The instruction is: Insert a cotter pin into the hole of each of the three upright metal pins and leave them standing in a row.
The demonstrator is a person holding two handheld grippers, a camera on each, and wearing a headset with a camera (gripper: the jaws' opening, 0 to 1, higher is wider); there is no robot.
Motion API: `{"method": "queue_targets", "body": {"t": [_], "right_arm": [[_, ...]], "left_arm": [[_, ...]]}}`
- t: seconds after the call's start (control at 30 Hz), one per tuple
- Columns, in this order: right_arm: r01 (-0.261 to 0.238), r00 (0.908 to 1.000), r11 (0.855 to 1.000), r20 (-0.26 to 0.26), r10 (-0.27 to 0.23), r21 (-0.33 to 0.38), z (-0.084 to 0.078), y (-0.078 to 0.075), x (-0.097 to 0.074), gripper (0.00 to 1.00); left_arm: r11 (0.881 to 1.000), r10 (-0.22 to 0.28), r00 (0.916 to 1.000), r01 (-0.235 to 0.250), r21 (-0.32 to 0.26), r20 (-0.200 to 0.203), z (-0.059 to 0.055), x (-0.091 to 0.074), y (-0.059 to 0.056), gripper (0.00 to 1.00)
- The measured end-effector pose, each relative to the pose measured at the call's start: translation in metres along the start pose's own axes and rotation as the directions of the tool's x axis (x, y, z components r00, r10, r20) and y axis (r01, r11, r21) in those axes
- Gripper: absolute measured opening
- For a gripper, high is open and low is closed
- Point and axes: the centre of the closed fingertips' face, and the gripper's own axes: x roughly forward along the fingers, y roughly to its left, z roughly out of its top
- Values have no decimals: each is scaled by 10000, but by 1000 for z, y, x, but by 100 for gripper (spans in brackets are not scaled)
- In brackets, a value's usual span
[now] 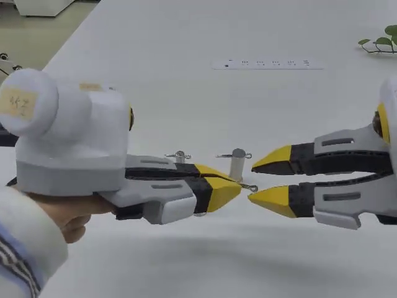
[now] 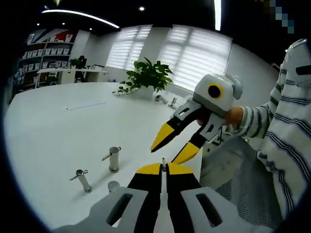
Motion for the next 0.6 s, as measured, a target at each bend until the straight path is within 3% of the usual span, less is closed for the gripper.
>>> {"method": "queue_targets", "body": {"t": [0.07, 0.2, 0.4, 0.6], "right_arm": [[-248, 9996, 9997, -121, 249, 50, -2, 5, 1, 21], [-663, 9975, 9977, -218, 665, 121, -5, 14, 1, 13], [-1099, 9928, 9939, -483, 1097, -29, -12, 24, -1, 7], [-1790, 9814, 9838, -692, 1791, 79, -15, 38, -2, 6]], "left_arm": [[9998, -57, 9999, 55, 185, 127, 3, 1, -2, 0], [9923, -307, 9993, 277, 1207, 233, 5, 3, -8, 0], [9843, -696, 9974, 716, 1616, -179, -5, 4, -16, 0], [9723, -1080, 9926, 1172, 2025, -556, -15, 3, -21, 0]]}}
